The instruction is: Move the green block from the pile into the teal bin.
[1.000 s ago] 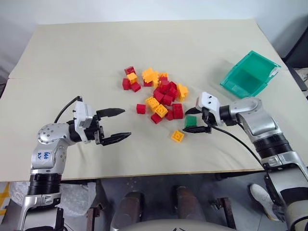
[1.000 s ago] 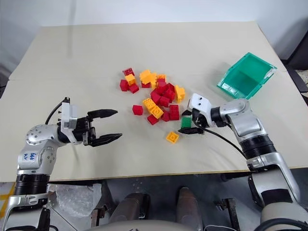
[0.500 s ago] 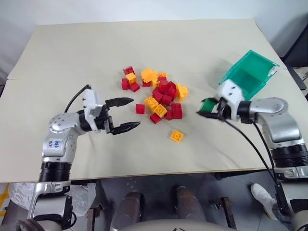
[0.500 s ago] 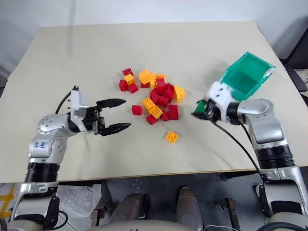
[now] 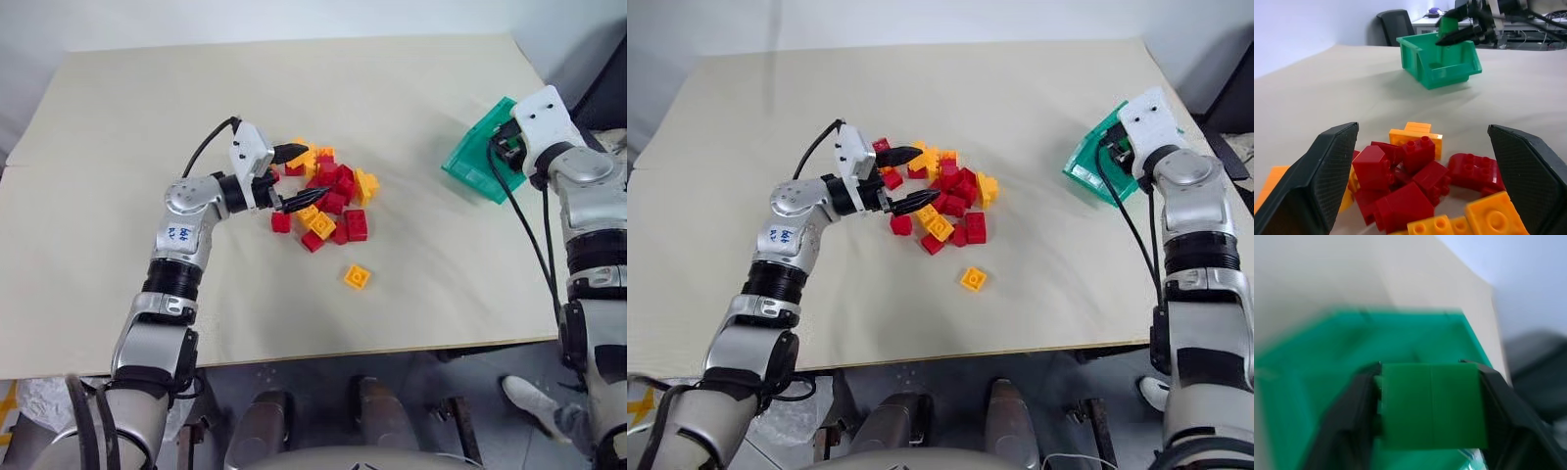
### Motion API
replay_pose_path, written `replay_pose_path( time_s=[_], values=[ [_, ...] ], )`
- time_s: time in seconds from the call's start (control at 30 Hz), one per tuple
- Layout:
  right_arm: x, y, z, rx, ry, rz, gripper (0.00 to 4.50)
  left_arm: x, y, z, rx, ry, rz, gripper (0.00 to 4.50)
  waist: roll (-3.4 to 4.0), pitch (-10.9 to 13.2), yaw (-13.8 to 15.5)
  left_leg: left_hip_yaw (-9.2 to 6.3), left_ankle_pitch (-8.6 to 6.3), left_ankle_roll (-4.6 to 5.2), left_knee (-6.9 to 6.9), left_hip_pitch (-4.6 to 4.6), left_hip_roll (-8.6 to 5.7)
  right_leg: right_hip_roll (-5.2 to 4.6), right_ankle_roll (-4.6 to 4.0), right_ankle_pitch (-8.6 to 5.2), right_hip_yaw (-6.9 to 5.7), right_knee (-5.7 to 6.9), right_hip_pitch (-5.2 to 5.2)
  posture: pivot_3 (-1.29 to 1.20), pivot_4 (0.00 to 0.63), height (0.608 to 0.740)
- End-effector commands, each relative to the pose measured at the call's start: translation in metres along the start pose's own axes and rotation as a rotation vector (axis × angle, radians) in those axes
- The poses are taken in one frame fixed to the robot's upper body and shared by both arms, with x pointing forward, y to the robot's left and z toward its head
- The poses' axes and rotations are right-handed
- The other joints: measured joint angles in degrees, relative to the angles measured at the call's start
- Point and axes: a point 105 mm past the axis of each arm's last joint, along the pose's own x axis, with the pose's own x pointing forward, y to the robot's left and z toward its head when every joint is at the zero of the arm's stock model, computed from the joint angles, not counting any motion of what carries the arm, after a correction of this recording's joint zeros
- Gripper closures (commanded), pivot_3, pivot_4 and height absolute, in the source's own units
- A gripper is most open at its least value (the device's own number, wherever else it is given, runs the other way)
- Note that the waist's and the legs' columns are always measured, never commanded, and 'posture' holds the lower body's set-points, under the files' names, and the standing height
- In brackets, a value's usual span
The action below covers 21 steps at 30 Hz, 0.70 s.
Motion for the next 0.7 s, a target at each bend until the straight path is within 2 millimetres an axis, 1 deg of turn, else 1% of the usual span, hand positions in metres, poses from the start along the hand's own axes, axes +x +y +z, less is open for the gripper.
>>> replay_pose_path(
  time_s=[0.03,0.1,0.17,0.23,0.27,0.37,0.43,0.47,0.53,0.63,0.7],
  values=[
    [0.001,-0.014,0.017,0.004,-0.061,-0.06,0.77,0.001,0.008,0.014,0.041,-0.048,0.021,0.0,0.0,0.0,-0.2,0.0,0.0,0.0,0.04,-0.18,0.0,-0.01,0.0,0.0,-0.01,0.0,-0.16,0.0,0.15,0.74],
    [0.001,-0.012,0.023,0.022,-0.085,-0.04,0.06,-0.004,0.013,0.016,0.028,-0.067,0.043,0.0,0.0,0.0,-0.5,-0.02,0.0,-0.01,0.28,-0.58,0.0,-0.01,0.0,0.0,-0.02,0.15,-0.58,0.0,0.15,0.74],
    [-0.006,-0.002,0.037,0.022,-0.182,0.055,0.02,-0.018,0.015,0.009,0.005,-0.03,0.051,0.0,0.0,0.0,-0.5,-0.02,0.0,-0.01,0.32,-0.63,-0.01,-0.02,0.0,0.0,-0.02,0.21,-0.66,0.0,0.15,0.74],
    [-0.013,0.002,0.044,0.039,-0.235,0.119,0.02,-0.03,0.014,0.002,-0.008,0.014,0.045,0.0,0.01,0.0,-0.7,-0.02,0.01,-0.01,0.38,-0.62,0.0,0.01,0.0,0.0,-0.02,0.29,-0.67,0.0,0.15,0.74],
    [-0.021,0.008,0.046,0.061,-0.268,0.188,0.02,-0.042,0.015,0.002,-0.014,0.011,0.058,0.0,0.02,0.0,-0.8,-0.03,0.01,-0.02,0.39,-0.62,0.01,0.01,0.0,0.0,-0.03,0.32,-0.67,0.0,0.15,0.74],
    [-0.044,0.025,0.051,0.074,-0.338,0.35,0.02,-0.067,0.016,0.001,-0.039,0.032,0.105,0.0,0.02,0.0,-0.3,-0.1,0.01,-0.02,0.52,-0.63,0.15,-0.01,0.0,0.0,-0.02,0.46,-0.67,0.0,0.15,0.74],
    [-0.057,0.034,0.047,0.072,-0.349,0.442,0.02,-0.085,0.016,-0.001,-0.046,0.064,0.153,0.0,0.02,0.0,0.0,-0.11,0.01,-0.01,0.56,-0.64,0.2,-0.05,0.0,0.0,0.0,0.47,-0.66,0.0,0.15,0.74],
    [-0.067,0.045,0.043,0.078,-0.362,0.532,0.02,-0.102,0.012,0.0,-0.043,0.073,0.164,0.0,0.02,0.0,0.1,-0.11,0.01,-0.01,0.59,-0.64,0.2,-0.06,0.01,0.0,0.01,0.48,-0.65,0.0,0.15,0.74],
    [-0.084,0.059,0.034,0.086,-0.38,0.67,0.02,-0.129,0.001,0.001,-0.032,0.088,0.159,0.0,0.02,0.0,0.1,-0.12,0.01,-0.01,0.62,-0.63,0.24,-0.05,0.0,0.0,0.02,0.51,-0.64,0.0,0.15,0.74],
    [-0.097,0.072,0.02,0.069,-0.407,0.789,0.02,-0.158,-0.008,-0.007,-0.048,0.15,0.191,0.0,0.02,0.0,0.2,-0.11,0.0,-0.01,0.6,-0.58,0.27,-0.04,0.0,0.0,0.02,0.5,-0.58,0.0,0.15,0.74],
    [-0.102,0.077,0.01,0.057,-0.416,0.839,0.02,-0.172,-0.011,-0.01,-0.062,0.175,0.22,0.0,0.03,0.0,0.5,-0.12,0.01,-0.01,0.63,-0.45,0.27,-0.05,-0.01,0.01,0.01,0.47,-0.39,0.0,0.15,0.74]
  ],
)
